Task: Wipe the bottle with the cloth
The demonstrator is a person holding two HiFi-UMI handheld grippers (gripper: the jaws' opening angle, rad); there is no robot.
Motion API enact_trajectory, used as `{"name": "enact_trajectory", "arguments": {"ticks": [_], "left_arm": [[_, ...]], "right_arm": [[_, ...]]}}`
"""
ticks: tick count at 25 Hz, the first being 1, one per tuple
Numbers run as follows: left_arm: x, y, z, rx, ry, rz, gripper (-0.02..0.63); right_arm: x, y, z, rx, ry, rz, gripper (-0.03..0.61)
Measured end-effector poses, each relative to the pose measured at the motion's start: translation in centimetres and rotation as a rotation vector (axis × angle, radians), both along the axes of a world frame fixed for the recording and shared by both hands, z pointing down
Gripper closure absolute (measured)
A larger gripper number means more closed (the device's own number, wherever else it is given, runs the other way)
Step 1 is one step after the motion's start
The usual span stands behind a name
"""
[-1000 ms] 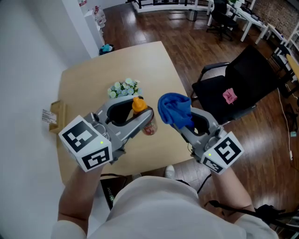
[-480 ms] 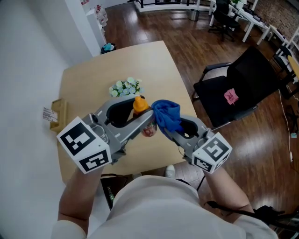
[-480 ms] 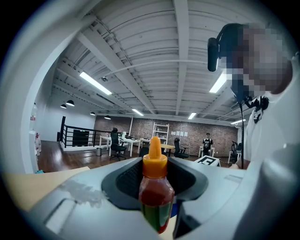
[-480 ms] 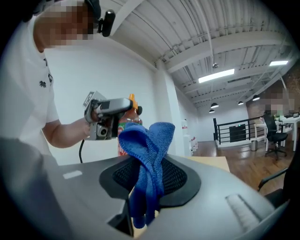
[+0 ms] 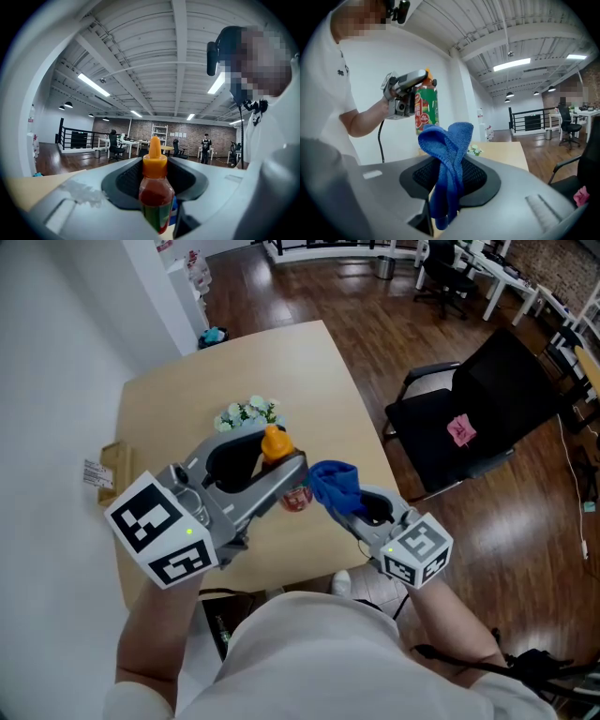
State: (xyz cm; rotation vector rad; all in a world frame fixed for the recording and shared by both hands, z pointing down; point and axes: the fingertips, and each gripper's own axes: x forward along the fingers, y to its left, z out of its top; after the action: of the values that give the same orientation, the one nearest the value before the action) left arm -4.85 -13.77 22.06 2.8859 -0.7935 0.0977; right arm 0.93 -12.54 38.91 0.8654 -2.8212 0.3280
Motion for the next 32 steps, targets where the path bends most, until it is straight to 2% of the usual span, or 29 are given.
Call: {"name": "enact_trajectory", "arguments": {"ticks": [3, 7, 11, 17, 25, 32], "left_arm": [[0.3, 0.0, 0.9, -0.013, -0.013, 0.017, 0.453], [1.2, 0.4, 2.4, -0.027, -0.035, 0.054, 0.453], [2.6, 1.3, 3.5, -0.031, -0.048, 0.109, 0.453], [3.4, 1.4, 3.5, -0.031, -0.038, 0.109, 0.453], [3.1, 0.5, 3.3, -0.034, -0.023, 0.072, 0.453], [3.1, -0.4, 3.0, -0.034, -0.01, 0.031, 0.453]], "right_arm": [[1.6, -0.9, -3.5, 0.055, -0.05, 0.043, 0.462], [1.8, -1.2, -8.9, 0.155, -0.094, 0.021, 0.462], [0.9, -1.1, -11.3, 0.175, -0.156, -0.009, 0.462], [0.6, -1.0, -8.7, 0.131, -0.135, -0.015, 0.462], [0.8, -0.5, -3.0, 0.04, -0.047, -0.037, 0.462], [1.2, -0.1, 0.5, -0.03, -0.028, -0.042, 0.462]]}}
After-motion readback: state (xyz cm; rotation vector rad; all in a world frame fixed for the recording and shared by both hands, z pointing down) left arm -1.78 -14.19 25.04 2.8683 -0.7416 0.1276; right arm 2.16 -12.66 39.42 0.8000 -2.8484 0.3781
